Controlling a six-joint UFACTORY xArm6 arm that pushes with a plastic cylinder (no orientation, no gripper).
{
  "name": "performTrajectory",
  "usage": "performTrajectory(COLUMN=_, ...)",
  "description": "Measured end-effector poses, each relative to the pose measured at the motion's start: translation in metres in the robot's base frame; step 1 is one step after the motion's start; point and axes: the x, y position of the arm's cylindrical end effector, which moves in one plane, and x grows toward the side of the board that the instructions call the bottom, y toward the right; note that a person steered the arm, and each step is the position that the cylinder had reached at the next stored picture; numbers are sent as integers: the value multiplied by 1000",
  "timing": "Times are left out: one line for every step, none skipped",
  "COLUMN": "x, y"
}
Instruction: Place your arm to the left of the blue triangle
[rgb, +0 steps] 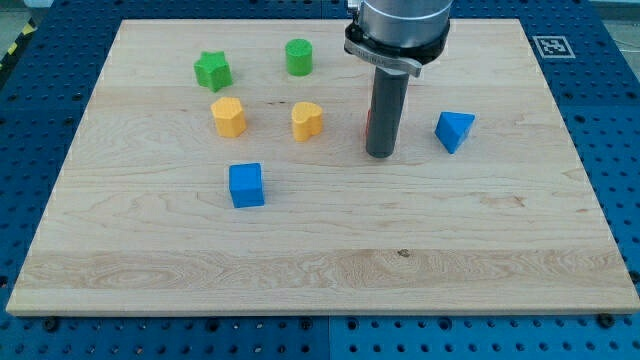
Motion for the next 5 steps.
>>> performTrajectory(x=-1, y=0)
performTrajectory(x=-4, y=0)
performTrajectory(x=-15, y=0)
performTrajectory(x=-21, y=0)
performTrajectory(x=-30, y=0)
